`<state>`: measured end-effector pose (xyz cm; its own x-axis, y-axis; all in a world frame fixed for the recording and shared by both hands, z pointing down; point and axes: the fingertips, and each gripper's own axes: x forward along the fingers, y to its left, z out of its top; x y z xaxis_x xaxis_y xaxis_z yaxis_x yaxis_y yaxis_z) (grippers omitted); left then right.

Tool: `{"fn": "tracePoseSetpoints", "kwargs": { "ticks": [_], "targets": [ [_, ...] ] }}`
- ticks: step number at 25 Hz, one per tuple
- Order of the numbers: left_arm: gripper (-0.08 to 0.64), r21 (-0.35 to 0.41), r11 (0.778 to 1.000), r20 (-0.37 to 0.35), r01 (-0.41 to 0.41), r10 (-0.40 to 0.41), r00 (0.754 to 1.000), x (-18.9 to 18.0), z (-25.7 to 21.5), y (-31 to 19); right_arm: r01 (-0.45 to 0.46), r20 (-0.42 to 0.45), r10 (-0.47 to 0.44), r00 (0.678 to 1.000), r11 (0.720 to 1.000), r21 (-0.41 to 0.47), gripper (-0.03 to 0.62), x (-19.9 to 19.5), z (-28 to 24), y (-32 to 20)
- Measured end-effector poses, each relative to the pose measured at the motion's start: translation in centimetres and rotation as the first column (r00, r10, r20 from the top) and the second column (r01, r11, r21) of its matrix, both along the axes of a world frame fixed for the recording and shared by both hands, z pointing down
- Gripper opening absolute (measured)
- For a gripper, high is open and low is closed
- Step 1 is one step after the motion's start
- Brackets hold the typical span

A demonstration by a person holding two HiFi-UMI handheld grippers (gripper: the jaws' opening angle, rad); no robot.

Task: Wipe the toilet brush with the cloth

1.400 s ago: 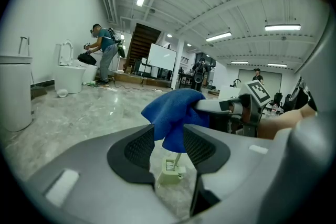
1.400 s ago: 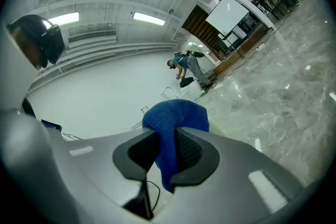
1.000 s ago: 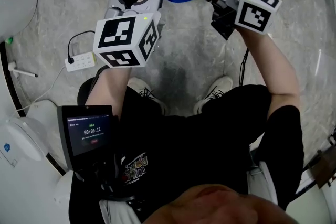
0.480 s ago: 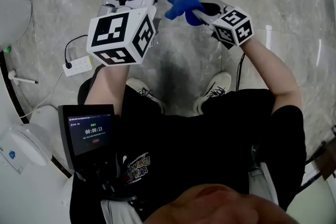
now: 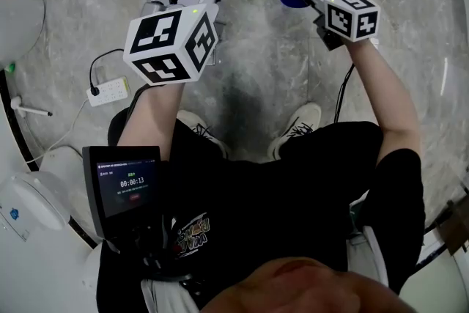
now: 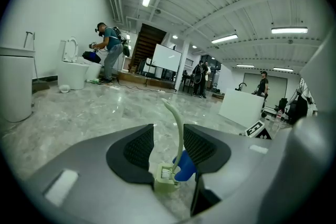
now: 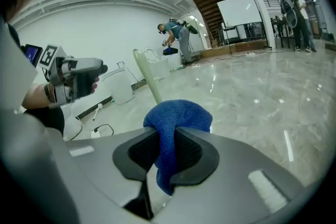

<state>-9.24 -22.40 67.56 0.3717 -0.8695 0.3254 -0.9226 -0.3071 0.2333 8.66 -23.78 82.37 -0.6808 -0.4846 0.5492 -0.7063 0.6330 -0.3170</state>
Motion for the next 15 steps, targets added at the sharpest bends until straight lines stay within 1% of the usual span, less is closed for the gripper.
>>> {"fn": "tracePoseSetpoints", "kwargs": {
  "ticks": [6, 11, 15],
  "targets": [
    [0.178, 0.006, 1.0, -0.006, 0.012, -0.012, 1.0, -0.7, -0.2, 0.4, 0.02, 0.094, -0.031, 0.995, 0.993, 0.12, 0.064, -3.6, -6.3, -1.6],
    [0.178, 0.013, 1.0, -0.014, 0.002, -0.002, 1.0, -0.5, -0.4, 0.7, 0.009, 0.152, -0.043, 0.987, 0.976, 0.217, 0.064, -4.8, -11.6, -1.4],
    [0.178, 0.004, 1.0, -0.004, -0.004, 0.004, 1.0, -0.4, 0.1, 0.7, -0.017, 0.228, -0.045, 0.973, 0.965, 0.262, 0.064, -5.9, -15.6, -1.9]
  ]
}}
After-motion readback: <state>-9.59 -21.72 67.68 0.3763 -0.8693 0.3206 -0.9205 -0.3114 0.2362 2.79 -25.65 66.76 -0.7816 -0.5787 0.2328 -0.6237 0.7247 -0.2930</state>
